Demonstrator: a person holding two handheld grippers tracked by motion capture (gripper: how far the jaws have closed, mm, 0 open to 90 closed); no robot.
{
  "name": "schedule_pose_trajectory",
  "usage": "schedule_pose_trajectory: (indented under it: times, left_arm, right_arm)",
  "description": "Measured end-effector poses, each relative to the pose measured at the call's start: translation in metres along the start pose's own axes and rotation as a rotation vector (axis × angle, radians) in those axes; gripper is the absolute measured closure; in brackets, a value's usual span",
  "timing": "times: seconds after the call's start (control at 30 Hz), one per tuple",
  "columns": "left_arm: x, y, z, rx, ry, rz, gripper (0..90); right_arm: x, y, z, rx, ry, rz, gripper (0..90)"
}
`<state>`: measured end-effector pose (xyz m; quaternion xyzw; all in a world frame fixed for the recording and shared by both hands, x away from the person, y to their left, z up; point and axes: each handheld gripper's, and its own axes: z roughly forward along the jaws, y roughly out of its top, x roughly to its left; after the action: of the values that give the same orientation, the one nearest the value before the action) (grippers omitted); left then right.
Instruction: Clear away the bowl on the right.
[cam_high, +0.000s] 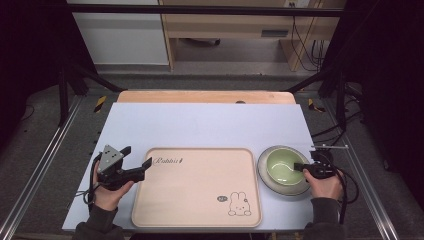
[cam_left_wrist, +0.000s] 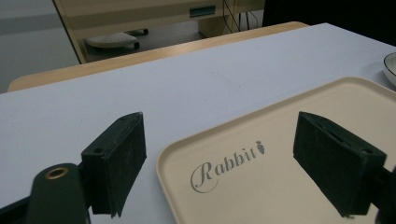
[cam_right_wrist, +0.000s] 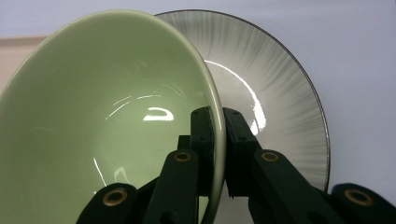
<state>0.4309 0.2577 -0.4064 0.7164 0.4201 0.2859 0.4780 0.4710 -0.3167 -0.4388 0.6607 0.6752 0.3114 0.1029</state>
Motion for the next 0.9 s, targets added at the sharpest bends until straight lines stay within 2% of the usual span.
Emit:
schedule_pose_trajectory:
  times: [0.27, 0.47, 0.53, 0.57, 0.9]
  left_arm:
    - [-0.001, 0.0, 0.0, 0.002, -0.002, 0.004, 17.1]
    - [-0.001, 0.0, 0.0, 0.001, -0.003, 0.005, 17.2]
    - [-0.002, 0.0, 0.0, 0.001, -0.003, 0.006, 17.2]
    - [-0.002, 0.0, 0.0, 0.001, -0.003, 0.006, 17.2]
    - [-0.002, 0.0, 0.0, 0.0, -0.004, 0.008, 17.2]
  right_arm:
    - [0.0, 0.0, -0.001, -0.001, 0.003, -0.02, 84.1]
    - [0.001, 0.0, -0.004, -0.005, 0.017, -0.01, 84.1]
    - [0.0, 0.0, -0.004, -0.01, 0.017, -0.023, 84.0]
    - [0.002, 0.0, -0.005, -0.006, 0.02, -0.012, 84.0]
    - [0.006, 0.001, -0.012, -0.029, 0.027, -0.033, 84.0]
